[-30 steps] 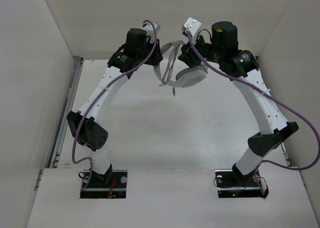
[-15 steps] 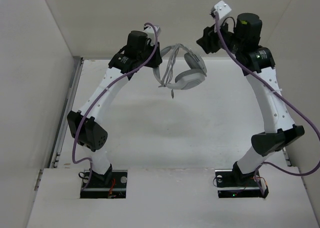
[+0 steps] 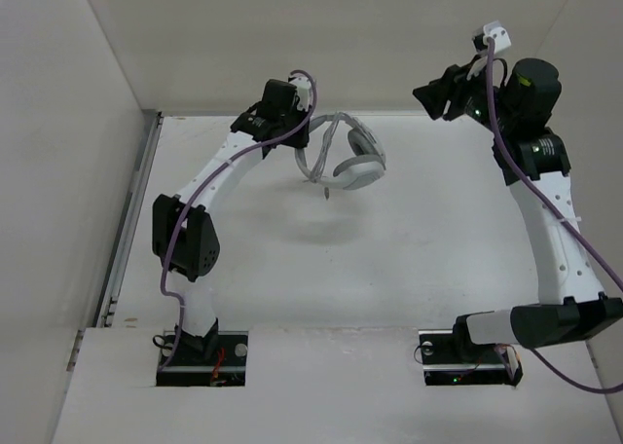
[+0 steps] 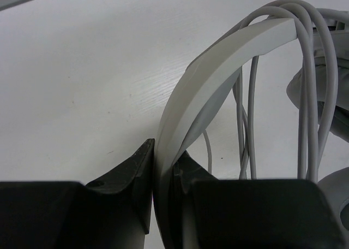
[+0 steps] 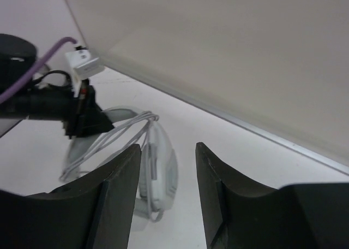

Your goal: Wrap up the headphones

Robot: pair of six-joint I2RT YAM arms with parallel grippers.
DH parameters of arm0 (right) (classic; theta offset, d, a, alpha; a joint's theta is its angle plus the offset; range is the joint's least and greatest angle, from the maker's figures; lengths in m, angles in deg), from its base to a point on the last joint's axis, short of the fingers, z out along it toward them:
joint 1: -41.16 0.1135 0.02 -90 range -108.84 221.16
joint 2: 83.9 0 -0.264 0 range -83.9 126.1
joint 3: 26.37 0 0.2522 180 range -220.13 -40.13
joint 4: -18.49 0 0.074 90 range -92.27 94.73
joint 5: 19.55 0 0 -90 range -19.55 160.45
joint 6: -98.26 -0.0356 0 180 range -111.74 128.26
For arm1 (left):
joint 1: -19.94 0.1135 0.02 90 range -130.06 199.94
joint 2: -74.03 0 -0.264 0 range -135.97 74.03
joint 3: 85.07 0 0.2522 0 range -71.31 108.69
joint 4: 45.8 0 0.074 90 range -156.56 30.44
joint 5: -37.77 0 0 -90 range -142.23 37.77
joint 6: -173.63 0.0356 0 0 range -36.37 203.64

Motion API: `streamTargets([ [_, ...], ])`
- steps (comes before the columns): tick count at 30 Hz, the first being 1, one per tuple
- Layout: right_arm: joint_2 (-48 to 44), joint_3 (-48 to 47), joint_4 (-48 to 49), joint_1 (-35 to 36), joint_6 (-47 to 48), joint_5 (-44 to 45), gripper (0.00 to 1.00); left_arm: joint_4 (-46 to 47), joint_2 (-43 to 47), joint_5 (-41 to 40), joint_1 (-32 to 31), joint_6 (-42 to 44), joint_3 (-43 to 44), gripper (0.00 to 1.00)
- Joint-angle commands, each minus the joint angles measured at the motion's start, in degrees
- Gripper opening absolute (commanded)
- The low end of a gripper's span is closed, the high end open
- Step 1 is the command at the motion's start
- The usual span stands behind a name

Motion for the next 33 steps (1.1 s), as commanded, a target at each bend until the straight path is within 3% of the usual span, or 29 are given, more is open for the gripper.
streamTargets([
  [1,-3.74,5.62,6.08,-0.28,-3.47,-3.27,0.51,6.42,-1.64,1.25,0.68,-0.71,-0.01,0.01],
  [9,-8.49,13.37,7.23,-3.71,-4.52,-4.33,0.52,9.23,-8.85,2.13,1.92,-1.68,0.78,0.01],
  [22,-9.11,16.71,6.62,-7.14,-4.96,-5.56,0.54,9.15,-20.45,3.89,5.17,-1.68,3.94,0.06],
  [28,-8.93,18.21,6.18,-7.31,-4.44,-5.65,0.54,9.15,-22.39,3.36,6.49,-1.15,3.85,0.13],
  [33,-8.40,18.21,6.18,-7.84,-4.35,-5.65,0.54,8.89,-22.13,3.80,6.66,-1.59,3.85,0.25],
])
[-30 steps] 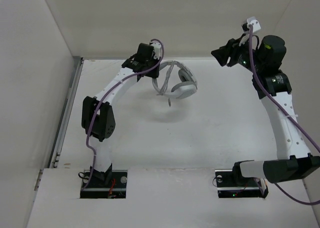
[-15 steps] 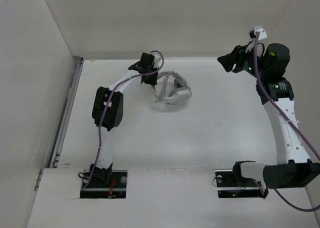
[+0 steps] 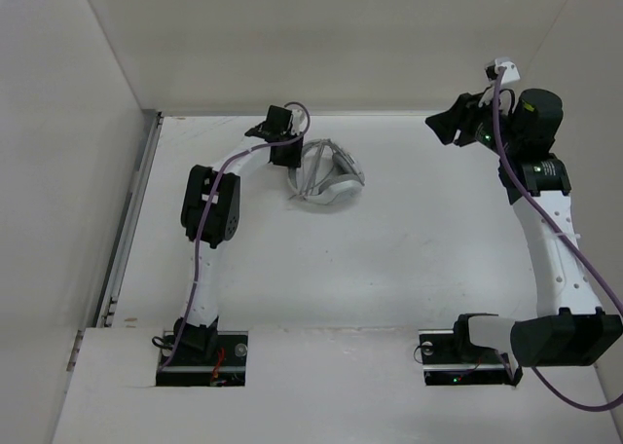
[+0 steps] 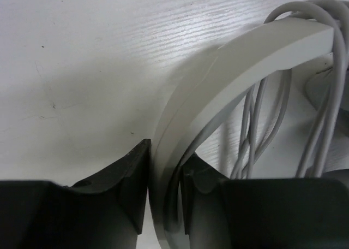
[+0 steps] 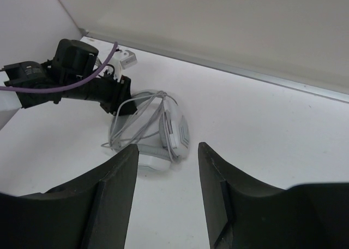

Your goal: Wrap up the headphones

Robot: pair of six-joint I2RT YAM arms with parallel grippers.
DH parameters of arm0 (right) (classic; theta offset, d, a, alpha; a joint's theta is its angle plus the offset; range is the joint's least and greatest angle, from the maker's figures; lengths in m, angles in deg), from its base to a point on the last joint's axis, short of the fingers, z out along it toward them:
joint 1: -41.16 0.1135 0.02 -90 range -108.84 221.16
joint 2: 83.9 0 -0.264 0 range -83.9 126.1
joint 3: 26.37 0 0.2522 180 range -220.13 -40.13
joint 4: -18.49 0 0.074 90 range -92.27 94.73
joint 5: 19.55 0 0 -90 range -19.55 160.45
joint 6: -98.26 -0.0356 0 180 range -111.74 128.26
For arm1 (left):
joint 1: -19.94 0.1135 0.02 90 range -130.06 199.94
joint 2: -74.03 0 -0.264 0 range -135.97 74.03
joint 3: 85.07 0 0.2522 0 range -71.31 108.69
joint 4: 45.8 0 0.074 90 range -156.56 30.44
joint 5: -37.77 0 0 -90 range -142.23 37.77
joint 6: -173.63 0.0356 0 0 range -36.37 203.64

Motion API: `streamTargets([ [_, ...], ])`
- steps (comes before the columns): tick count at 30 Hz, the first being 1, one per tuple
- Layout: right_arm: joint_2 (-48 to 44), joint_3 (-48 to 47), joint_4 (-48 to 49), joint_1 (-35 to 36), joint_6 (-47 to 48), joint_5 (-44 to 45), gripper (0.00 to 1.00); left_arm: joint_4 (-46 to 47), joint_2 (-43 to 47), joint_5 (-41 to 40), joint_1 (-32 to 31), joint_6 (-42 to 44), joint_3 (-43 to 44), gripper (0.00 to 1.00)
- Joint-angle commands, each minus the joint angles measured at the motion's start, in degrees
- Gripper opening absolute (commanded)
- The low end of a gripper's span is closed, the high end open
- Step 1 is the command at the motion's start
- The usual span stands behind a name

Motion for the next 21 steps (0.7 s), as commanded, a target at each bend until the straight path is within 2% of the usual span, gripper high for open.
streamTargets([
  [1,-0.38,-0.31,2.81,-0.56,-0.02,-0.92,0.54,1.57,1.61,1.13,0.37,-0.89,2.59,0.30],
  [3,-0.56,-0.04,2.81,-0.74,-0.02,-0.92,0.54,1.48,2.05,1.05,0.46,-0.98,2.24,0.46],
  [4,-0.56,-0.04,2.81,-0.74,-0.02,-0.92,0.54,1.39,2.39,1.05,0.46,-1.07,2.06,0.50],
  [8,-0.82,0.22,2.81,-0.74,0.07,-0.92,0.54,1.39,3.80,0.52,0.46,-0.98,1.01,0.55],
  [15,-2.05,1.10,2.90,-0.74,0.07,-1.45,0.55,0.95,7.75,-2.20,0.98,0.69,-1.36,0.59],
  [21,-3.19,2.85,3.43,-0.74,0.15,-1.45,0.55,0.34,13.46,-1.94,2.39,1.31,-3.21,0.69],
])
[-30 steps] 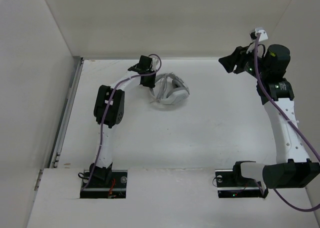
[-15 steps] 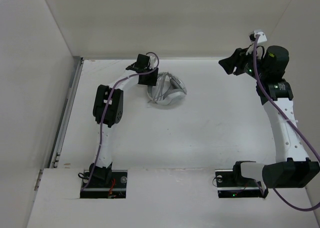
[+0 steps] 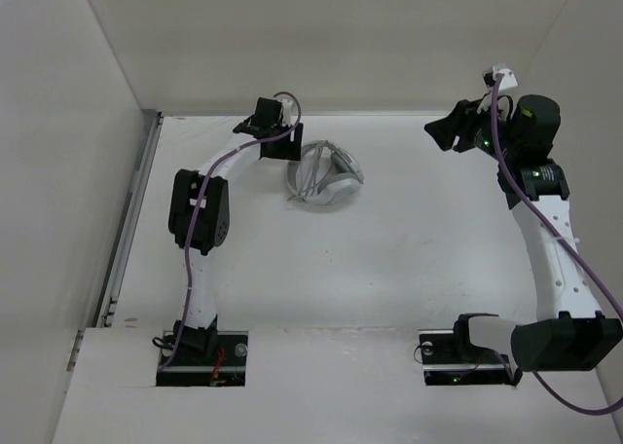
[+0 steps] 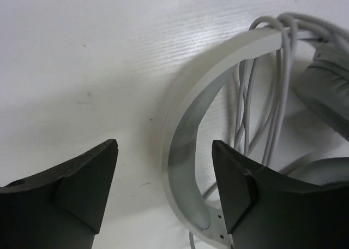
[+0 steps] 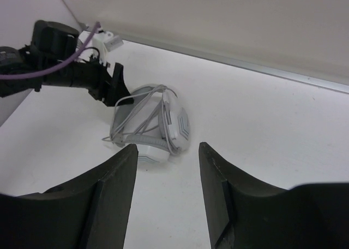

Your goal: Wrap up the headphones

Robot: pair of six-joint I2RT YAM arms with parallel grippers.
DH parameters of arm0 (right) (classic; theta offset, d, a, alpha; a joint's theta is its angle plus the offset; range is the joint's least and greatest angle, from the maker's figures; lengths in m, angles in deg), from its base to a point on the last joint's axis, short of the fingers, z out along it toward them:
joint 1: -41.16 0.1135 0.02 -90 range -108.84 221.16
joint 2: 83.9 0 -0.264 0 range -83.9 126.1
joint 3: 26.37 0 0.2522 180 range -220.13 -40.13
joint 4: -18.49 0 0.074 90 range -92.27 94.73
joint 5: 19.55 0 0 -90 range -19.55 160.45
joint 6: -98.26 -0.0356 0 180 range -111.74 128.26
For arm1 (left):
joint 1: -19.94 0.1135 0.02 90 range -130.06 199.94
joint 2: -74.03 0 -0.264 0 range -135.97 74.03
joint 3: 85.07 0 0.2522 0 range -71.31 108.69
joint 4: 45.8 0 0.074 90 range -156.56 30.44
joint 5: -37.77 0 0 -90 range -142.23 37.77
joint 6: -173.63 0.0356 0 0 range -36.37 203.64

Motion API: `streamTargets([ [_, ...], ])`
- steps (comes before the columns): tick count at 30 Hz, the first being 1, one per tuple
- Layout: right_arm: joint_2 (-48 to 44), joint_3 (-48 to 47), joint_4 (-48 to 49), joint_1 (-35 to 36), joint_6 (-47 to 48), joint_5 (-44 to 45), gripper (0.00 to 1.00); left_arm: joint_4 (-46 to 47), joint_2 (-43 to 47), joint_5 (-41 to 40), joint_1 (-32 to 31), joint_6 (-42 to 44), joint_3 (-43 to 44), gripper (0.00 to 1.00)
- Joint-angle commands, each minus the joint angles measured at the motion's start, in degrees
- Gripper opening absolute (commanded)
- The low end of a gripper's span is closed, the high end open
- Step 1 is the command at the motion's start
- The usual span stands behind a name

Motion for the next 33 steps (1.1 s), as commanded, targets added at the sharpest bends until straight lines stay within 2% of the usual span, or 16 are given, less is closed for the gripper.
streamTargets([
  [1,-2.25,0.78,3.32,-0.43,0.22,-0.95,0.55,0.36,9.25,-0.30,1.23,1.02,-1.11,0.70],
  [7,-3.75,2.71,3.14,-0.61,1.36,-0.86,0.55,-0.43,15.84,1.28,1.32,0.67,-3.84,0.71],
  [12,-7.17,7.80,-1.59,-1.13,7.67,0.54,0.54,-4.29,24.62,1.55,2.55,1.81,-5.16,0.72],
  [13,-8.22,9.12,-3.43,-1.22,9.61,1.42,0.54,-5.87,26.64,1.28,3.33,2.60,-5.25,0.77],
  [14,-9.62,10.79,-5.62,-1.57,11.80,2.56,0.54,-7.97,29.10,0.93,4.39,4.00,-5.25,0.92],
  [15,-10.77,12.19,-7.04,-2.10,13.39,3.52,0.54,-9.56,31.12,0.76,5.35,5.75,-5.34,1.00],
  [16,-12.09,13.77,-8.01,-3.06,14.80,4.75,0.53,-11.32,33.15,0.23,6.49,7.77,-5.86,1.00],
  [17,-13.32,15.27,-8.80,-4.29,15.94,5.37,0.56,-12.81,35.08,-0.38,7.55,9.27,-6.47,1.00],
  [18,-14.46,16.68,-9.25,-5.78,16.74,5.47,0.75,-13.70,37.19,-1.00,8.69,10.33,-7.44,1.00],
  [19,-15.43,17.91,-9.77,-7.36,17.70,4.68,1.00,-13.88,39.56,-0.92,10.44,10.95,-8.93,1.00],
  [22,-18.15,20.73,-9.61,-14.39,17.28,3.00,1.00,-13.62,46.24,0.75,17.03,11.48,-13.06,1.00],
  [26,-20.10,23.02,-6.70,-22.56,13.23,7.83,1.00,-13.62,51.70,3.38,26.17,12.18,-17.54,1.00],
  [30,-17.82,22.05,-12.75,-26.71,14.64,8.37,1.00,-13.97,53.91,9.70,35.75,11.39,-23.16,1.00],
  [33,-16.94,19.95,-18.55,-28.20,11.31,9.24,1.00,-13.01,54.08,12.61,41.56,9.73,-27.38,1.00],
])
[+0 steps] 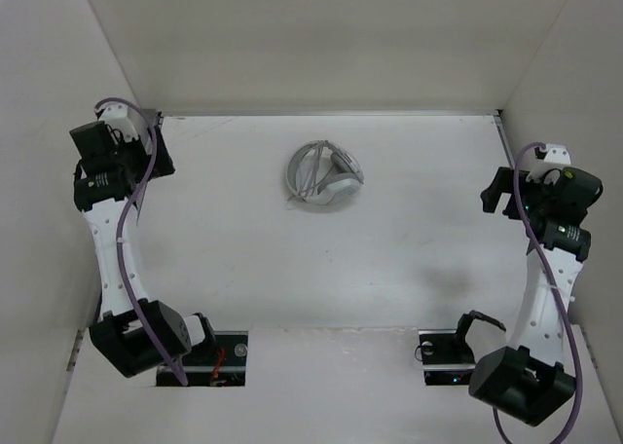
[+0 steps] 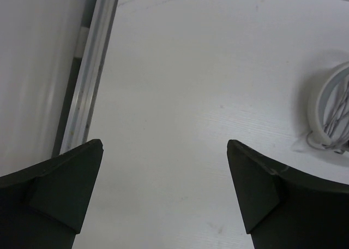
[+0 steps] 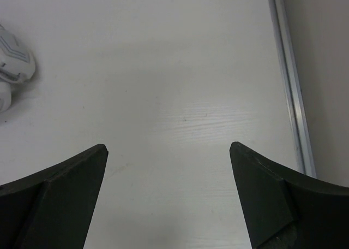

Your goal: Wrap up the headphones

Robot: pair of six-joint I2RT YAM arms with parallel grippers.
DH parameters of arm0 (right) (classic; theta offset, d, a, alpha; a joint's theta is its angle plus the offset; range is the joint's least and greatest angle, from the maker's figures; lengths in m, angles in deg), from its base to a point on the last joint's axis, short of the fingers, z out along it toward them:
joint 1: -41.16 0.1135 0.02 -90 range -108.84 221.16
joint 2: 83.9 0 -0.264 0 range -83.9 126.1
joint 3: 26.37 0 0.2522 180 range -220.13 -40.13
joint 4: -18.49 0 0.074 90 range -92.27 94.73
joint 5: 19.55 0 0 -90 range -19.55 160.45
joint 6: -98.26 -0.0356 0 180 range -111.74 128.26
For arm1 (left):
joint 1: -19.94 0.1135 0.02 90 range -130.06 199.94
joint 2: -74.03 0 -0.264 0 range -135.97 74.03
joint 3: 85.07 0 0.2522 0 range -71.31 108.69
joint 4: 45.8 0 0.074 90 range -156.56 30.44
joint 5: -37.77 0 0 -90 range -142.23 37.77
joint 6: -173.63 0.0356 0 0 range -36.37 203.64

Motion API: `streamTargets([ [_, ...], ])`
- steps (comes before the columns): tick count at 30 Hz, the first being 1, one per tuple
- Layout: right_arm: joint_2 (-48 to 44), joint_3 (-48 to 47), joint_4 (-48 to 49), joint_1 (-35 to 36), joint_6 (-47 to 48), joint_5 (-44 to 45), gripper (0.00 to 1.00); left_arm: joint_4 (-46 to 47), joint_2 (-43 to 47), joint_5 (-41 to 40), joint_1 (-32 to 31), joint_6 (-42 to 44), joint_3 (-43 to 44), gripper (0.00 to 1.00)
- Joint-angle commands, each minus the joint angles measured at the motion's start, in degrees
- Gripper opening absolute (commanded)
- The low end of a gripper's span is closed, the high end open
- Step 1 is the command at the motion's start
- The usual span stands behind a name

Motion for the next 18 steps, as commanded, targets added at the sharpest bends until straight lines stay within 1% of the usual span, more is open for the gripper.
streamTargets([
  [1,0.90,-4.20,-7.67,-1.39,-3.21,1.99,1.00,0.26,-0.19,6.63,5.61,-1.29,-4.90,1.00],
  [3,2.56,-7.45,-13.02,-2.78,-3.40,3.04,1.00,2.71,-0.71,8.99,10.17,-2.26,-8.06,1.00],
  [5,4.23,-9.39,-16.38,-3.50,-1.65,3.40,1.00,4.30,-1.33,10.06,12.47,-2.26,-9.74,1.00],
  [7,4.94,-10.02,-17.36,-4.11,-1.11,4.10,1.00,5.45,-2.29,11.03,14.41,-2.53,-10.71,1.00],
  [12,1.09,-7.21,-9.91,-7.01,-2.96,5.07,1.00,8.26,-2.39,11.03,15.74,-1.56,-12.11,1.00],
  [15,-0.77,-5.89,-6.73,-6.75,-1.91,4.19,1.00,9.14,-1.68,10.94,15.74,-1.30,-12.91,1.00],
  [18,-1.81,-4.49,-4.45,-6.49,-3.39,4.63,1.00,9.58,-1.51,10.94,15.91,-0.60,-13.70,1.00],
])
